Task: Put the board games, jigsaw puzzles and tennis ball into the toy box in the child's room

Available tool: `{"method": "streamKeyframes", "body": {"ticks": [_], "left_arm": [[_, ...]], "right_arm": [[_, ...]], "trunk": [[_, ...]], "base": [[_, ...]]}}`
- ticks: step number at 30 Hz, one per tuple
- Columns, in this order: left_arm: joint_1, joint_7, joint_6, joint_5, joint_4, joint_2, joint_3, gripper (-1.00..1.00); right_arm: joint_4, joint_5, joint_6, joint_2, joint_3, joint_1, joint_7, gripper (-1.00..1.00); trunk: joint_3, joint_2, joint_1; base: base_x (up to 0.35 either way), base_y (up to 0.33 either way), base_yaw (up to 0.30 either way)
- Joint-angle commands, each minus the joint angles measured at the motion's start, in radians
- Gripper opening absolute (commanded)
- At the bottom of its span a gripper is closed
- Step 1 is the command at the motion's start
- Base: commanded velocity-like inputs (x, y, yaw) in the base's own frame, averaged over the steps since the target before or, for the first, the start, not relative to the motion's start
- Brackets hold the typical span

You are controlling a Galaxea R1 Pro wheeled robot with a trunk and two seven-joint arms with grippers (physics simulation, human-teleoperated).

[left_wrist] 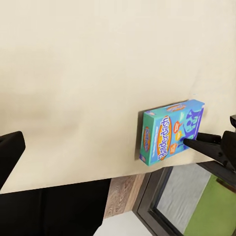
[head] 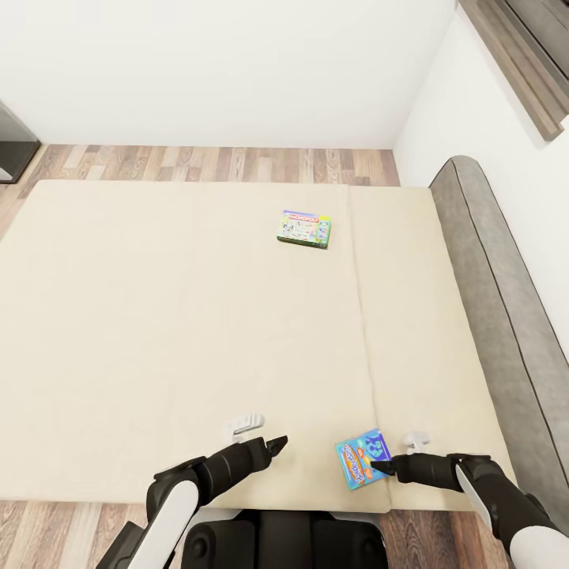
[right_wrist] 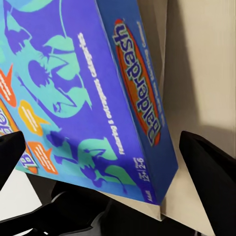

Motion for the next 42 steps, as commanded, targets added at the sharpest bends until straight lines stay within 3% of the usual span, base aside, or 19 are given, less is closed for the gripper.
{"method": "streamKeyframes", "body": {"ticks": [1, 42], "left_arm": [[0.000, 0.010, 0.002, 0.011, -0.001, 0.000, 0.000, 1.00], [0.001, 0.013, -0.004, 0.008, 0.002, 0.003, -0.001, 1.00]], "right_arm": [[0.000, 0.003, 0.007, 0.000, -0.001, 0.000, 0.002, 1.00], [-0.014, -0.001, 0.031, 0.000, 0.001, 0.001, 0.007, 1.00]], "trunk": [[-0.001, -0.001, 0.000], [-0.001, -0.001, 0.000]], "base": [[0.000, 0.000, 0.000], [0.000, 0.000, 0.000]]}}
